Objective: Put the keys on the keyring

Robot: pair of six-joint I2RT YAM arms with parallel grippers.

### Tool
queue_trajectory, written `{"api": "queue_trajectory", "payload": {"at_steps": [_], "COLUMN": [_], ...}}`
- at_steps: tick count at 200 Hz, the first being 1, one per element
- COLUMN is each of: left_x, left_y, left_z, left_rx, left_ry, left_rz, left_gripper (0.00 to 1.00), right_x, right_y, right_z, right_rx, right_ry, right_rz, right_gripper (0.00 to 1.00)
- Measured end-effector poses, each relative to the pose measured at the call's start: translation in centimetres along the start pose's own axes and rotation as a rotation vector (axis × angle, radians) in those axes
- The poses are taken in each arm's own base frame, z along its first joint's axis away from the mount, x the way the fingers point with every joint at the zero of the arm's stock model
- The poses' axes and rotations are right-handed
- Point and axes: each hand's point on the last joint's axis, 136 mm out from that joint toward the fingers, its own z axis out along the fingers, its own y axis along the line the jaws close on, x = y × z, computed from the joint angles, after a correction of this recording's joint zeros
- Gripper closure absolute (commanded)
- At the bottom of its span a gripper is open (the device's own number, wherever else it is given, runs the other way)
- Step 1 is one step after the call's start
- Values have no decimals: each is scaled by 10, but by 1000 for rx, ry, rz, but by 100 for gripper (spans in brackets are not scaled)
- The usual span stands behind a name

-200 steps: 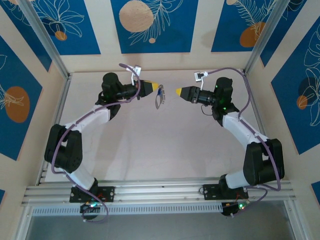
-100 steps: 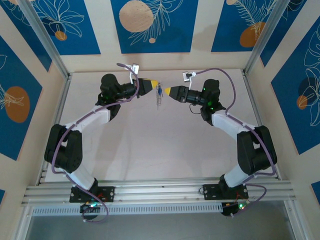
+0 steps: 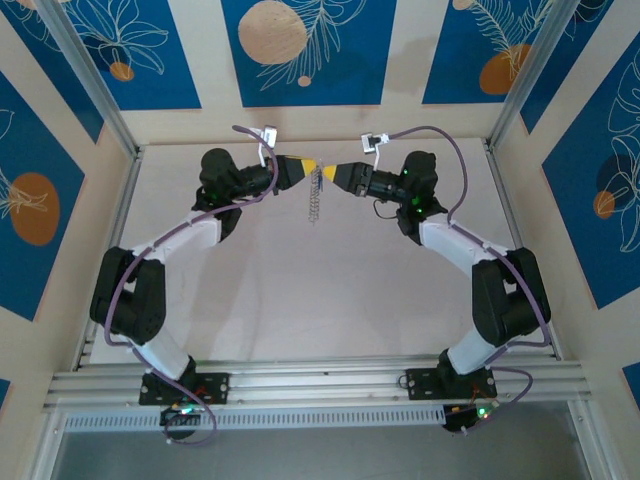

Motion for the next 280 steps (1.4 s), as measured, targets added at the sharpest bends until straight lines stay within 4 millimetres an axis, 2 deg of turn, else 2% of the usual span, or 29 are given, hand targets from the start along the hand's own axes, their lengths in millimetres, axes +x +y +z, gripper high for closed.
{"api": "queue_trajectory", "payload": {"at_steps": [48,120,170,179,205,263,280], "left_x": [1,0,2,2,4,6,6], "left_y": [1,-1,2,3,5,9,9], "left_z": [0,0,1,1,2,2,2], "left_rx": [2,8,9,8,6,3,3], "left_ry": [3,-1,3,3,5,12,12], "left_rz": [-16,-11,-12,-15,-22,-46,-50], "left_gripper": [100,100,100,100,100,100,100], "right_x": [3,-1,-2,-2,0,14,16], "right_y": [-14,-4,3,2,-1,-15,-15], "right_z": [5,5,6,7,7,-6,-11], "right_rx": [7,-31,-62,-65,-60,22,56], "right_ry": [7,6,17,21,27,9,-9], "right_rz": [24,2,-4,-3,8,21,7], "right_gripper": [66,71,85,83,69,60,53]}}
